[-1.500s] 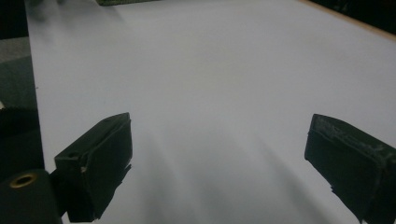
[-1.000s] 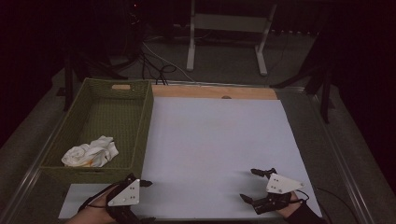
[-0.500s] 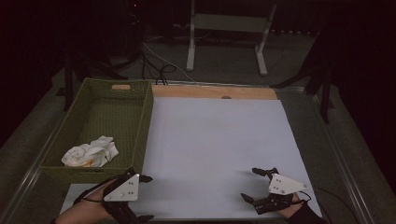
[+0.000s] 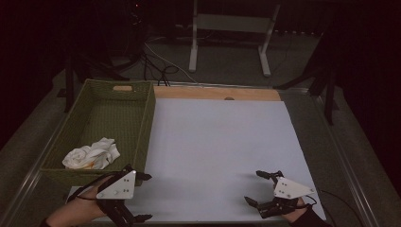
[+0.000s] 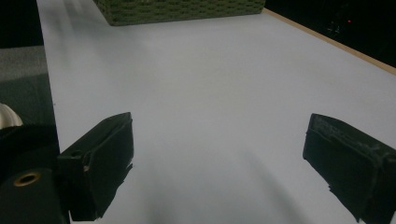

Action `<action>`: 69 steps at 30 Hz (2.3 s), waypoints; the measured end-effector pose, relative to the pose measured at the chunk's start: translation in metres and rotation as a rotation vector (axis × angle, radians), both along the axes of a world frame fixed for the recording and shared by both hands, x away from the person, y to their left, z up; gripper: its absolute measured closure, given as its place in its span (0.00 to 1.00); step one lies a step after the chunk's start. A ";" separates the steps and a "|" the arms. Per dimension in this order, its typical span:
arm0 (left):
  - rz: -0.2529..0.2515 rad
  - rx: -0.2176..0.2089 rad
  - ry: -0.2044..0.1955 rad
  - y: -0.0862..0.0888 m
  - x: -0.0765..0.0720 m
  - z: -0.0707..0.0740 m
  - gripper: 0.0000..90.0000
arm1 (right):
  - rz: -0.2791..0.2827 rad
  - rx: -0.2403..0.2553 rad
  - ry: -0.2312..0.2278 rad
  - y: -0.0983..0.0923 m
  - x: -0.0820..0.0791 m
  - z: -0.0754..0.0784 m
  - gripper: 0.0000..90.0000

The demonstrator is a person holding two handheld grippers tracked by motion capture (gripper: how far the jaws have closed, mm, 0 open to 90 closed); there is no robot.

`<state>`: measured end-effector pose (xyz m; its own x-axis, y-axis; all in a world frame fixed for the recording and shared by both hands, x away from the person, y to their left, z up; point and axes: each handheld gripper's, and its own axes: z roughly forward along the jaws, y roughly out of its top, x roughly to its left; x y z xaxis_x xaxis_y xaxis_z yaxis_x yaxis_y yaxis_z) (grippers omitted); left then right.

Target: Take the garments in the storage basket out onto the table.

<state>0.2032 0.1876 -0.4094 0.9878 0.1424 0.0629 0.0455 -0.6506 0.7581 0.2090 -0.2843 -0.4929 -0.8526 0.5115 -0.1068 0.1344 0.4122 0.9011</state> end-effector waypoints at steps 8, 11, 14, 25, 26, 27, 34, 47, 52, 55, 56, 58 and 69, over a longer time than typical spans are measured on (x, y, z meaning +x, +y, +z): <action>-0.001 0.004 -0.004 0.002 0.004 0.013 0.00 | -0.002 0.001 -0.003 0.000 0.000 0.000 0.10; 0.002 0.006 -0.002 0.003 0.005 0.017 0.00 | 0.000 -0.001 -0.004 0.001 -0.001 0.000 0.10; 0.006 0.014 -0.006 0.005 0.007 0.023 0.00 | 0.000 0.000 -0.005 0.001 -0.001 0.000 0.10; 0.036 0.015 -0.022 0.016 0.012 0.044 0.00 | -0.005 0.008 -0.015 0.001 0.000 0.002 0.10; 0.044 0.013 -0.026 0.019 0.014 0.047 0.00 | -0.005 0.009 -0.016 0.001 0.000 0.002 0.10; 0.049 0.013 -0.026 0.021 0.014 0.049 0.00 | -0.008 0.010 -0.015 0.001 0.000 0.002 0.10; 0.072 0.020 -0.034 0.029 0.017 0.055 0.00 | -0.015 0.016 -0.010 0.000 0.000 0.002 0.10; 0.158 0.010 -0.061 0.059 0.025 0.070 0.00 | -0.011 0.007 -0.013 0.002 0.000 0.001 0.10; 0.198 0.021 -0.066 0.071 0.029 0.074 0.00 | -0.010 0.009 -0.015 0.003 -0.001 0.001 0.10; 0.224 0.017 -0.070 0.079 0.031 0.075 0.00 | -0.011 0.012 -0.015 0.002 0.000 0.001 0.10; 0.234 0.013 -0.069 0.082 0.032 0.076 0.00 | -0.011 0.014 -0.013 0.002 -0.001 0.001 0.10; 0.256 0.011 -0.071 0.088 0.034 0.076 0.00 | -0.013 0.008 -0.012 0.002 -0.001 0.002 0.10; 0.379 0.003 -0.070 0.119 0.049 0.079 0.00 | -0.008 0.010 -0.020 0.003 -0.001 0.002 0.10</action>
<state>0.2522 0.3069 -0.3306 0.8585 0.4962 0.1296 0.2309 -0.5996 0.7662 0.2081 -0.2815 -0.4905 -0.8464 0.5192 -0.1188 0.1191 0.4019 0.9079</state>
